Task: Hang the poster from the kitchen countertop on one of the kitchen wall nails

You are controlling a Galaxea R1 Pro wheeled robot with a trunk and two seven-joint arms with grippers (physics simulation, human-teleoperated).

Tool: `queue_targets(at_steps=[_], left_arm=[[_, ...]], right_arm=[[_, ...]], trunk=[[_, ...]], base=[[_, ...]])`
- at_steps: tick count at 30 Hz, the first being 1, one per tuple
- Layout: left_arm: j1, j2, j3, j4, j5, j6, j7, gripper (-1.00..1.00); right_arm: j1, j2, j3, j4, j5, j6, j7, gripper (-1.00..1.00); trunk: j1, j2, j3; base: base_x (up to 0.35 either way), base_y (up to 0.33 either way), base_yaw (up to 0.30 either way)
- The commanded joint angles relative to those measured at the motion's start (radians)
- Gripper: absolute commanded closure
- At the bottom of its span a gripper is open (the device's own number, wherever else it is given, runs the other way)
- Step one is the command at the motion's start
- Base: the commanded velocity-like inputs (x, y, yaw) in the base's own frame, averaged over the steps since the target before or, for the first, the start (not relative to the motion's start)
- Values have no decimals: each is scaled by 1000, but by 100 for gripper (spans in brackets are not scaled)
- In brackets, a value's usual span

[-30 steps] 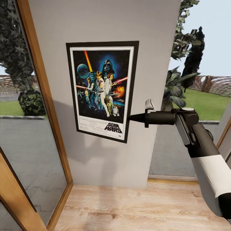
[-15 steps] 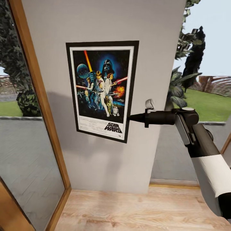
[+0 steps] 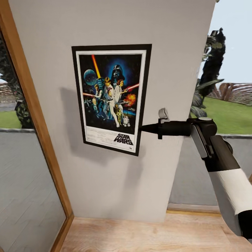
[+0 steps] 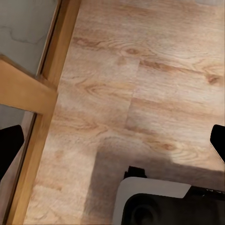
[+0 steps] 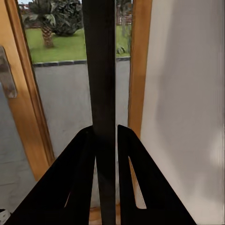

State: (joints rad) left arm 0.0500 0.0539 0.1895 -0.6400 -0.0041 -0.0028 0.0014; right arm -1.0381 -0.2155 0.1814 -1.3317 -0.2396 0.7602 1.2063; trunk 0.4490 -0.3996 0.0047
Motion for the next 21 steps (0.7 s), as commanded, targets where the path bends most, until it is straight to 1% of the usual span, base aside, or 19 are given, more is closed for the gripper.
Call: queue_targets(at_steps=[1,8,15,21], left_arm=[[1,0,1,-1,0,0,0,-100],[1,0,1,-1,0,0,0,-100],[1,-1,1,-1,0,0,0,-100],[1,-1,1,-1,0,1,0,-100]], right_arm=[[0,-1,1,0,-7,9,-1,100],[0,-1,1,0,-7,9,-1,100],[0,-1,1,-1,-7,10,1,100],[0,-1,1,-1,-7,10,1,100]], trunk=[[1,0,0],[1,0,0],[1,0,0],[1,0,0]], base=[[332,0,0],[309,0,0],[109,8,0],[263,75,0]])
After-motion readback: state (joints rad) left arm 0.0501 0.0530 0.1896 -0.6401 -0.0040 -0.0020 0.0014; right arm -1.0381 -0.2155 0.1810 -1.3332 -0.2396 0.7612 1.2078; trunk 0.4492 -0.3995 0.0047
